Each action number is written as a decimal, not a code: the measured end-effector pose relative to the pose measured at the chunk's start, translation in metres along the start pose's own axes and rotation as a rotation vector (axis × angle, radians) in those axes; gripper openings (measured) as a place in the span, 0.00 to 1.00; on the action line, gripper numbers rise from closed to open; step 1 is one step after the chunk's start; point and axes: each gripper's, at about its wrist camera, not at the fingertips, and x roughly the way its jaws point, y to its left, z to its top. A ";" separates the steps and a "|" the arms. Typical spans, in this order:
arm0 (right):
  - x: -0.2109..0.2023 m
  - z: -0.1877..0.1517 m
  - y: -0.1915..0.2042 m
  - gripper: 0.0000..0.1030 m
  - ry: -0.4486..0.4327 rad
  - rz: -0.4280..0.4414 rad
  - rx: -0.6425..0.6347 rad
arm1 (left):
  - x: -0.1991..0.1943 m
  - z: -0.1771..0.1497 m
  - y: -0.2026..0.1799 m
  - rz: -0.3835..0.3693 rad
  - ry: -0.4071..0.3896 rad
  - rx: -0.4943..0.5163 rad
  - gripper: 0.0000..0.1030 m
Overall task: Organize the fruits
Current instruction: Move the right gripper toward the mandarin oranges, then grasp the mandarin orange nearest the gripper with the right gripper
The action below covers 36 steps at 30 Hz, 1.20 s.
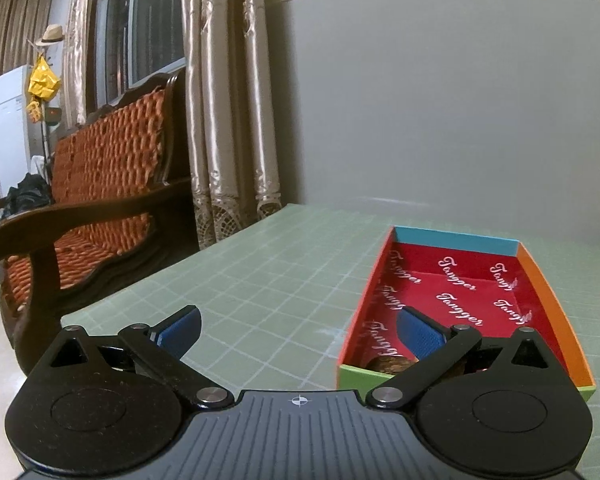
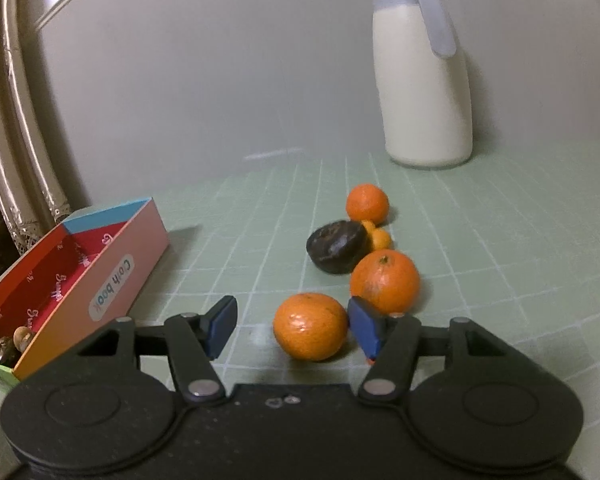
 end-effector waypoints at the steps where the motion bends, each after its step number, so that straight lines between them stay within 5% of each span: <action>1: 0.002 0.000 0.000 0.55 0.010 -0.002 0.004 | 0.000 0.000 0.001 0.001 0.001 0.000 1.00; 8: 0.006 0.001 0.006 0.38 0.014 -0.032 -0.031 | 0.001 -0.002 0.006 0.014 0.008 0.005 1.00; 36: 0.003 0.001 0.010 0.36 0.017 0.029 -0.062 | 0.003 -0.003 0.017 0.031 0.010 -0.015 1.00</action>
